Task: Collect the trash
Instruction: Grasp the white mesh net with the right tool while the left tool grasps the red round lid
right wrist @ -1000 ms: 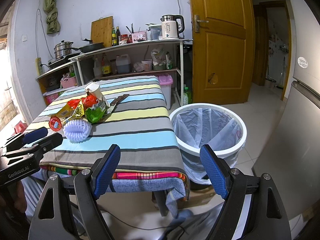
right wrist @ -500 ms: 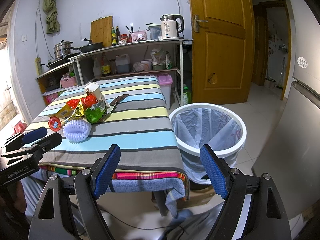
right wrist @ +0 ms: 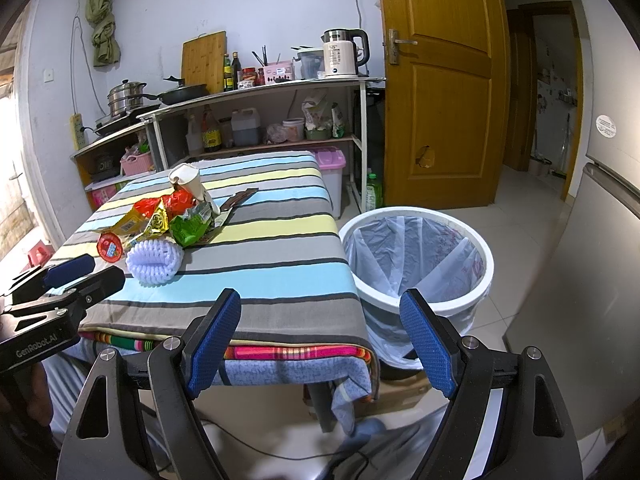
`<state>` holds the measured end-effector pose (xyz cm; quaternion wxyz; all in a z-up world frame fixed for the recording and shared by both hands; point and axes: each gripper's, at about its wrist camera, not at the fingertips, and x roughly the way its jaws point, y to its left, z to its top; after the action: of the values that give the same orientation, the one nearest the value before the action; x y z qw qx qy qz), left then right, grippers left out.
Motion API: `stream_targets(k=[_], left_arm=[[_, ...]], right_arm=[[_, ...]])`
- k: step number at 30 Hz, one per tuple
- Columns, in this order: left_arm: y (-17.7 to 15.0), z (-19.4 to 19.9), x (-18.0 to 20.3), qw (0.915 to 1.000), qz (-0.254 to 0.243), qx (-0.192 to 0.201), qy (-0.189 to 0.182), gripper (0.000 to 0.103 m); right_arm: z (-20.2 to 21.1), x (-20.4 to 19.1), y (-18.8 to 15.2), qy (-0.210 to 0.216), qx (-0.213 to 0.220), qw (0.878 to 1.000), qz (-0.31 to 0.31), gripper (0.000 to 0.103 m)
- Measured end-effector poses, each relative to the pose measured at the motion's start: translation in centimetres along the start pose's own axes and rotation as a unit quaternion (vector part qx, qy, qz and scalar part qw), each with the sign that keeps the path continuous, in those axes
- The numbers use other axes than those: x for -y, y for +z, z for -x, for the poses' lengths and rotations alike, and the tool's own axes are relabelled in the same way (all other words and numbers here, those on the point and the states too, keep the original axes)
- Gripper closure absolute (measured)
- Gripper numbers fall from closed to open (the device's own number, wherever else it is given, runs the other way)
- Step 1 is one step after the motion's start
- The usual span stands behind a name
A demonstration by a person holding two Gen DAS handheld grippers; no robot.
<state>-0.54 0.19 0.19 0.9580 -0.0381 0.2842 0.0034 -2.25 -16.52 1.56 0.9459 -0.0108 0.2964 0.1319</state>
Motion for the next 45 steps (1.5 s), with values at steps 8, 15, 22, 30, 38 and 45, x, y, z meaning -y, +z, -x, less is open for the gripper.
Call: stream_targets(k=[8,15,22,30,38,45], left_arm=[[0.0,-0.3,-0.4,1.0000,0.004,-0.004,0.004,0.035],[0.0,-1.2,-2.5,0.9994,0.027,-0.005,0.022,0.035],[0.4,-2.0,-5.9,0.9970,0.055,-0.006,0.054,0.035],[1.0,-3.0,-10.8,0.9918,0.081,-0.002,0.099,0.035],[0.8,-5.1,-14.2,0.9906,0.094,-0.021,0.097,0.036],[0.9,-6.5,-15.1,0.9920,0.084,-0.041,0.085,0.038]], right_arm=[[-0.6,-0.2,0.0,0.004,-0.003,1.000,0.005,0.021],[-1.7,-0.8,0.4,0.019,-0.008,1.000,0.014,0.021],[-3.4,-2.7,1.4,0.049,-0.015,0.998,0.032,0.021],[-6.8,-6.1,2.0,0.106,-0.044,0.992,0.059,0.021],[-10.4,-10.0,2.6,0.152,-0.075,0.982,0.086,0.021],[-13.3,-12.8,3.0,0.179,-0.105,0.972,0.112,0.032]])
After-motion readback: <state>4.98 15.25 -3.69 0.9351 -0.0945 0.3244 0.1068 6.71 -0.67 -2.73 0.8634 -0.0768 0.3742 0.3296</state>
